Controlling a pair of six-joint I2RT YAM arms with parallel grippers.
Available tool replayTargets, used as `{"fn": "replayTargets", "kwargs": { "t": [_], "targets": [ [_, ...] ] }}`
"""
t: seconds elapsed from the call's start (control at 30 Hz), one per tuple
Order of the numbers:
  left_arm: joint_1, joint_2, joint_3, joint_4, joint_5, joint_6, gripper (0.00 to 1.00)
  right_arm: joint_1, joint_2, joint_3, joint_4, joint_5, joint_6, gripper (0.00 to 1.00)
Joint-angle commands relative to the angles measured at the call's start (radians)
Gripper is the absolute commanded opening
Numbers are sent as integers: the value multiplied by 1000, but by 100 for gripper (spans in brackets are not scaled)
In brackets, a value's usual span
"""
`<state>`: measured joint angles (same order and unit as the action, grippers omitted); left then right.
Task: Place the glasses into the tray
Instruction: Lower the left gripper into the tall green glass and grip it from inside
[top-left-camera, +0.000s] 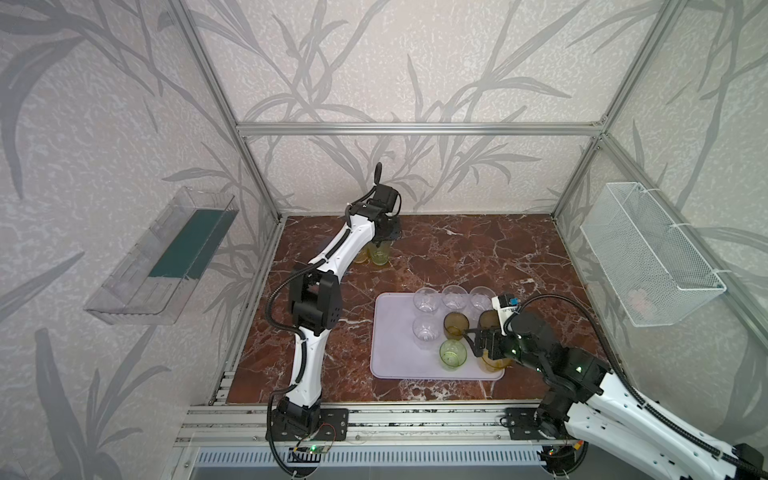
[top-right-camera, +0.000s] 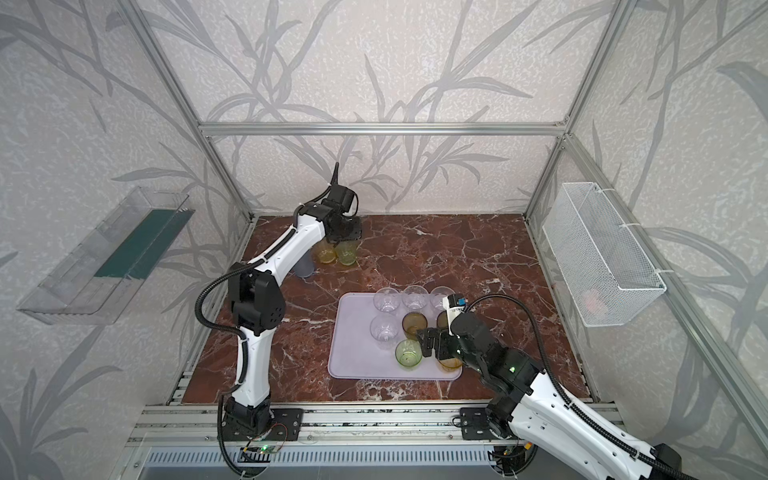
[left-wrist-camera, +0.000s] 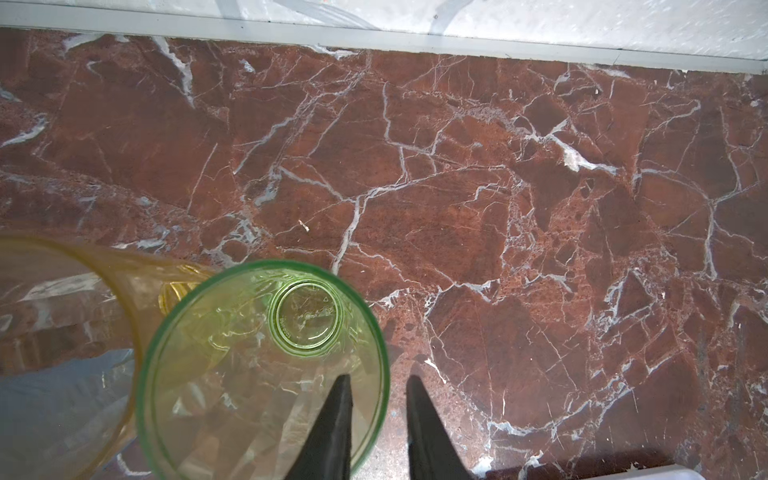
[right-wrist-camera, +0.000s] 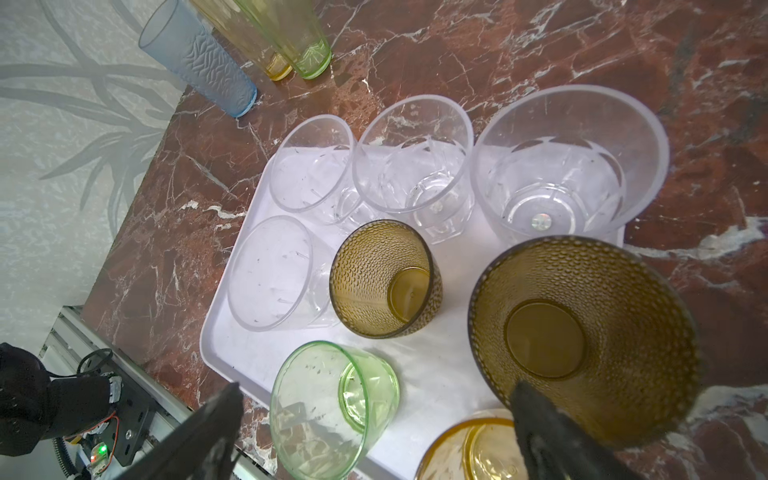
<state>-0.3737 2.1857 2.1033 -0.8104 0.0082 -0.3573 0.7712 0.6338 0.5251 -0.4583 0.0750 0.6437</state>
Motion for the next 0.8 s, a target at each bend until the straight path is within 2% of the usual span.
{"fn": "replayTargets", "kwargs": {
  "t": [0.0,0.27,0.43,0.77],
  "targets": [
    [-7,26,46,-52,-23,26,22,-6,-19,-8,-23,20,18,99],
    [-7,76,88,-77,-31,30,21,-10,-31,-8,-38,25,21,99],
    [-14,89,96,-77,-52,38,7,-10,-45,-13,-48,34,22,99],
    [-37,104,153,-114,-63,56,0,-17,-58,-4,-69,55,31,99]
  ]
}}
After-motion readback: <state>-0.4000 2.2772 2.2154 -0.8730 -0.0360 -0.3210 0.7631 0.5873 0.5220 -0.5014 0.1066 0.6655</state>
